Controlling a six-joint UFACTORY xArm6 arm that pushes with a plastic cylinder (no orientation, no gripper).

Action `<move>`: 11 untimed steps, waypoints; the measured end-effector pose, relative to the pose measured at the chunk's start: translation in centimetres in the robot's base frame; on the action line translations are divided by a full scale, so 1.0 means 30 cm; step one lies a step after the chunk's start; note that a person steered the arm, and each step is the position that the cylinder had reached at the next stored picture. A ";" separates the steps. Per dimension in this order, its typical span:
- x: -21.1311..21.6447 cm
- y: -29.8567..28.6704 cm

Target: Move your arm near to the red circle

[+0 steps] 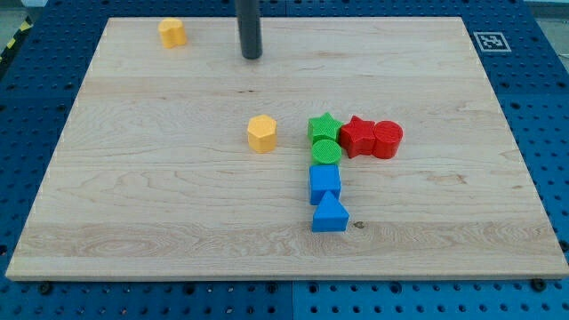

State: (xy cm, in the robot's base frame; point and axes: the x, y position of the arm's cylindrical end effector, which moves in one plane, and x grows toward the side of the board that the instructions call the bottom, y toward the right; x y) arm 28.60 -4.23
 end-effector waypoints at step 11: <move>0.396 0.699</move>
